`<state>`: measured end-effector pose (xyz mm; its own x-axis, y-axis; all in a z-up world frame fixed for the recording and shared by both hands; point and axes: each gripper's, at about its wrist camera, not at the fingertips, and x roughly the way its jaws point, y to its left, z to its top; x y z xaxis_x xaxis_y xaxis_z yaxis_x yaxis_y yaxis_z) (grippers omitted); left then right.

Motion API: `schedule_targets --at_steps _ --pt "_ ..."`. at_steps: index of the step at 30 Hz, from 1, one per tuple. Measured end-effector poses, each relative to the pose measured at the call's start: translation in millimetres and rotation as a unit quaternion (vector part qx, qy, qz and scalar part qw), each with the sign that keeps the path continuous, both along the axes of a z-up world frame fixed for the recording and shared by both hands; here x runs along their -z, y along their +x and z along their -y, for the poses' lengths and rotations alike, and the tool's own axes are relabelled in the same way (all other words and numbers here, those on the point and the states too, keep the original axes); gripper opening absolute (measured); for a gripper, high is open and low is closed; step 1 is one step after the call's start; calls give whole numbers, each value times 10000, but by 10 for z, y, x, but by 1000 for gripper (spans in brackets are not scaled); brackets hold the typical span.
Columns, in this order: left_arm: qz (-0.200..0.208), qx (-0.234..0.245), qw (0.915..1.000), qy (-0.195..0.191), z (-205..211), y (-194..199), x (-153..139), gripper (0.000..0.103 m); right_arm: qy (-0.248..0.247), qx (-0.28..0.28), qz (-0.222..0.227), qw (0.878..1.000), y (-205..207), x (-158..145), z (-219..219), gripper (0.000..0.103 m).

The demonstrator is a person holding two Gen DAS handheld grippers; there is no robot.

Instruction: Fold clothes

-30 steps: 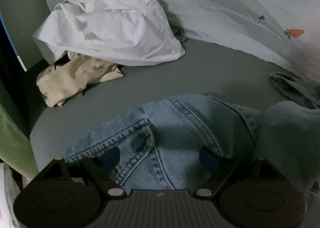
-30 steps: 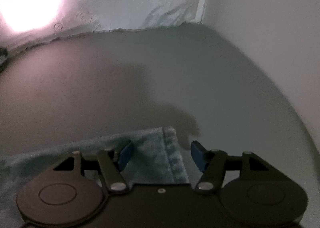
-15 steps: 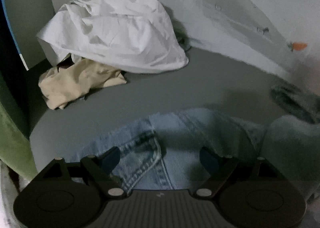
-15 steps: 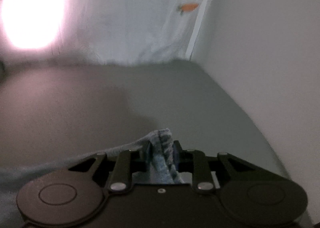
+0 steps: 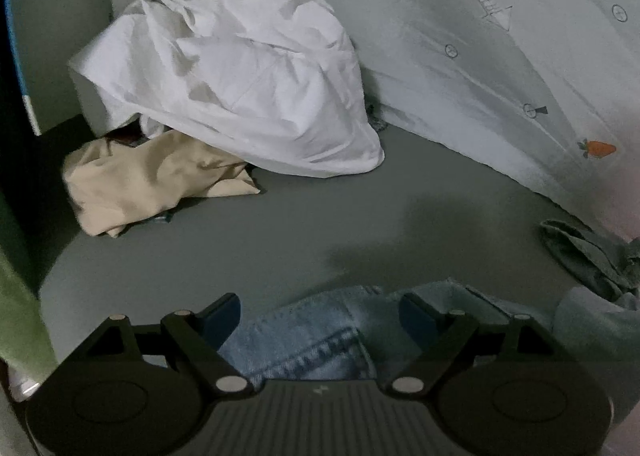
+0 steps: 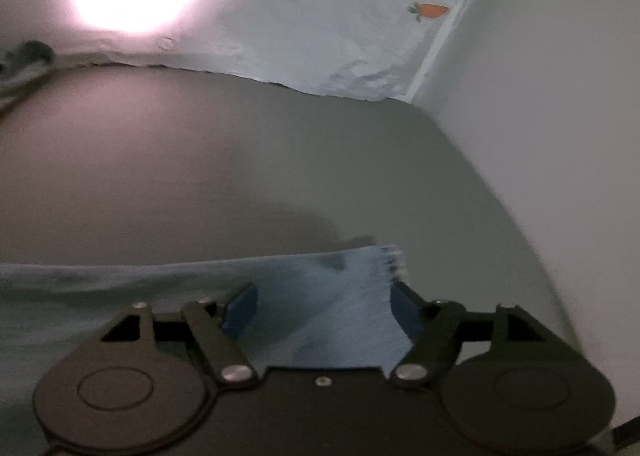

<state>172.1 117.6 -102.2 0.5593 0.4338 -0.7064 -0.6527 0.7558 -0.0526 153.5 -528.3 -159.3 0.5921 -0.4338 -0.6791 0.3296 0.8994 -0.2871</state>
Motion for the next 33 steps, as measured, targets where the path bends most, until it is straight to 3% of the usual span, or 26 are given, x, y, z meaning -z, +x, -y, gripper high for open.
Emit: schedule_targets --at_steps 5,12,17,20,23,26,28,30,33 --pt "108 525 9961 -704 -334 172 40 87 572 -83 151 9982 -78 4 -356 84" --pt "-183 1583 9720 -1725 -641 736 381 88 1772 288 307 9833 35 97 -720 89" --pt "-221 1838 9551 -2313 -807 999 559 88 2886 589 514 9542 239 102 -911 89" --pt "-158 1914 9323 -3066 -869 1054 677 88 3455 739 670 9331 427 105 -1022 89" --pt "-246 2090 9303 -3004 -803 1096 690 88 3980 702 814 9111 716 103 -1140 87" --pt "-298 2114 9272 -3077 -801 1126 710 88 4381 455 934 8929 1087 100 -1293 73" --pt "-329 2108 9243 -3166 -818 1140 725 88 4537 220 978 8855 1347 77 -1424 46" --pt "-388 2056 9230 -3231 -828 1166 736 88 4610 -10 940 8824 1644 55 -1560 34" --pt "-485 2000 9226 -3261 -810 1211 739 88 4707 -246 926 8771 2068 51 -1729 28"
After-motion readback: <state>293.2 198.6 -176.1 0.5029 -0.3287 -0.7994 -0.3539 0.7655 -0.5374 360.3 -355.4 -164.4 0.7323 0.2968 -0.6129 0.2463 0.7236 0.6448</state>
